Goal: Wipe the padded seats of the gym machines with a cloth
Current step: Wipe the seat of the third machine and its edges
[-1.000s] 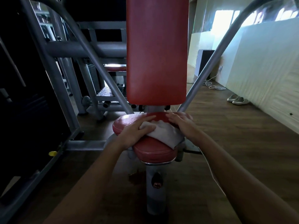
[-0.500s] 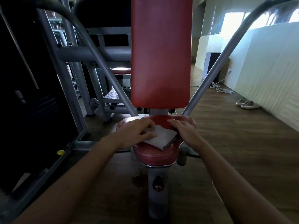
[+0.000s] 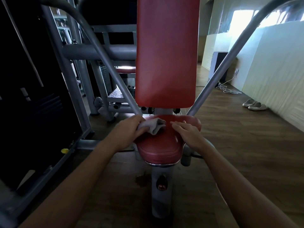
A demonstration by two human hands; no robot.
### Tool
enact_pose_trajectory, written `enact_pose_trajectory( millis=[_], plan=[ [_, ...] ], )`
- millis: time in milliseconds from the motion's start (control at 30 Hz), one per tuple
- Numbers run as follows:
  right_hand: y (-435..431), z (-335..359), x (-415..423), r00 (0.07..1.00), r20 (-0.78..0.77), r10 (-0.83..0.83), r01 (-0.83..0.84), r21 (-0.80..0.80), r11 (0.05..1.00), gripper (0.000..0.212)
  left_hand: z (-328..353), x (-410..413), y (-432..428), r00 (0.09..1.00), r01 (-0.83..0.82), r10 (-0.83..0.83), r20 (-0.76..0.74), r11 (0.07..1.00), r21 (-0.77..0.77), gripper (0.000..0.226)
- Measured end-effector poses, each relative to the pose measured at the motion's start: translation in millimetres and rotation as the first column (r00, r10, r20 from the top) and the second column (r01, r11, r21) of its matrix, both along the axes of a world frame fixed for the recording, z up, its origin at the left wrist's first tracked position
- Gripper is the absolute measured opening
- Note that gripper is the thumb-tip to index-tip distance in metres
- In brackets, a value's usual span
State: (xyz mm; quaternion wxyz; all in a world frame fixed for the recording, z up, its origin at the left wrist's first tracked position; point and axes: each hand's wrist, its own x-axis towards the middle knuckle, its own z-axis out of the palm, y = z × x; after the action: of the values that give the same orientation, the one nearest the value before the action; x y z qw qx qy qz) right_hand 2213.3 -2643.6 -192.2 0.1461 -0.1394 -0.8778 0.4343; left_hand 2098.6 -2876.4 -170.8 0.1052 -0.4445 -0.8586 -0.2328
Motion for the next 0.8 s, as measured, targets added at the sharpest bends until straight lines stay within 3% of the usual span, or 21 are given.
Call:
enact_pose_trajectory(
  millis=[100, 233, 400, 533, 633, 733, 800],
  plan=[
    [-6, 0, -2, 0.994, 0.105, 0.037, -0.055, 0.174, 0.983, 0.046, -5, 2, -15, 0.993, -0.105, 0.094, 0.071, 0.979, 0.176, 0.028],
    [-17, 13, -6, 0.952, 0.305, 0.005, -0.135, 0.405, 0.904, 0.052, -12, 17, -31, 0.964, -0.221, 0.131, 0.231, 0.878, 0.425, 0.019],
    [-62, 27, -12, 0.894, 0.421, 0.151, -0.354, 0.461, 0.814, 0.045, -28, 26, -45, 0.793, -0.488, 0.001, 0.609, 0.600, 0.634, 0.037],
    [-63, 18, -13, 0.940, 0.318, 0.127, -0.269, 0.455, 0.849, 0.043, -41, 35, -44, 0.623, -0.686, -0.106, 0.775, 0.401, 0.607, 0.032],
    [-56, 10, -15, 0.967, 0.219, 0.129, -0.214, 0.430, 0.877, 0.041, -61, 37, -41, 0.505, -0.783, -0.237, 0.830, 0.280, 0.556, 0.043],
    [-57, 8, -16, 0.980, 0.147, 0.134, -0.184, 0.406, 0.895, 0.062, -77, 49, -43, 0.418, -0.812, -0.437, 0.797, 0.214, 0.543, 0.038],
    [-57, 8, -17, 0.983, 0.123, 0.137, -0.175, 0.391, 0.904, 0.060, -78, 58, -45, 0.371, -0.775, -0.554, 0.746, 0.257, 0.577, 0.035]
  ],
)
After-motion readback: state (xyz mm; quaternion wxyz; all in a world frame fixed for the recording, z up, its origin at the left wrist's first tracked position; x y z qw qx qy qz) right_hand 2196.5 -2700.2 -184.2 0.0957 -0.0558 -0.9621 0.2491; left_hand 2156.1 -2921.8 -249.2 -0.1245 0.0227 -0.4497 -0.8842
